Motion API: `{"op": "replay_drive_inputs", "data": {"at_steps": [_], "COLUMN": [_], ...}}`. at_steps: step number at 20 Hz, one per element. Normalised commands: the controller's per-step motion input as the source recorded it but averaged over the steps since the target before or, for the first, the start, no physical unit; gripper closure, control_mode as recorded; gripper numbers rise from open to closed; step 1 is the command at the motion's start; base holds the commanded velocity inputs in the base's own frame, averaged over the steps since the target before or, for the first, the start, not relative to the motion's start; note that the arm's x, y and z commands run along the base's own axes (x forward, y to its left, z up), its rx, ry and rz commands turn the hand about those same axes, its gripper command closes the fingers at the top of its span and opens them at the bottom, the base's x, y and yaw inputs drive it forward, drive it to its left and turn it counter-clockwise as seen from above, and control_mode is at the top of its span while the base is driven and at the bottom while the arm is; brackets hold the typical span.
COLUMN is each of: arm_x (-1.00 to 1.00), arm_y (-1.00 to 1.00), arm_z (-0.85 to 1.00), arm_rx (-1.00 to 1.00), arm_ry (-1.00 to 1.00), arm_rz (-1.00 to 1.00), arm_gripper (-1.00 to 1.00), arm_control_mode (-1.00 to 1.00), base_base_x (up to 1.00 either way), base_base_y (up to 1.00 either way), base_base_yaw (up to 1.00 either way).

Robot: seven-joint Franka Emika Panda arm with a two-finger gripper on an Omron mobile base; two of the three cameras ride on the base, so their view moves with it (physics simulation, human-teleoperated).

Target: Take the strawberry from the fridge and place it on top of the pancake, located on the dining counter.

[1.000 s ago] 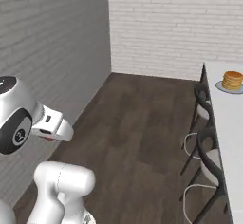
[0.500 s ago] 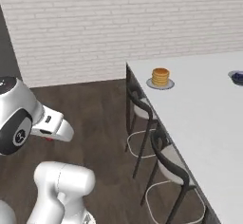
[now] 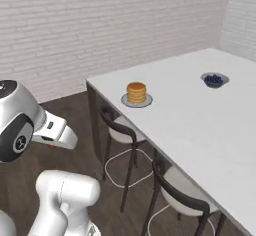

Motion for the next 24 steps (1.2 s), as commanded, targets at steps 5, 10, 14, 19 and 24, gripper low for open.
{"op": "replay_drive_inputs", "data": {"at_steps": [5, 10, 14, 19, 24], "arm_x": [0.00, 0.00, 0.00, 0.00, 0.00], "arm_y": [0.00, 0.00, 0.00, 0.00, 0.00], "arm_z": [0.00, 0.00, 0.00, 0.00, 0.00], "arm_rx": [0.00, 0.00, 0.00, 0.00, 0.00], "arm_ry": [0.00, 0.00, 0.00, 0.00, 0.00], "arm_rz": [0.00, 0.00, 0.00, 0.00, 0.00], "arm_gripper": [1.00, 1.00, 1.00, 1.00, 1.00], "arm_control_mode": [1.00, 1.00, 1.00, 1.00, 1.00], "base_base_x": [0.61, 0.57, 0.36, 0.42, 0.40], "base_base_y": [0.77, 0.74, 0.53, 0.58, 0.82], "base_base_yaw": [-0.48, -0.52, -0.64, -0.66, -0.58]}}
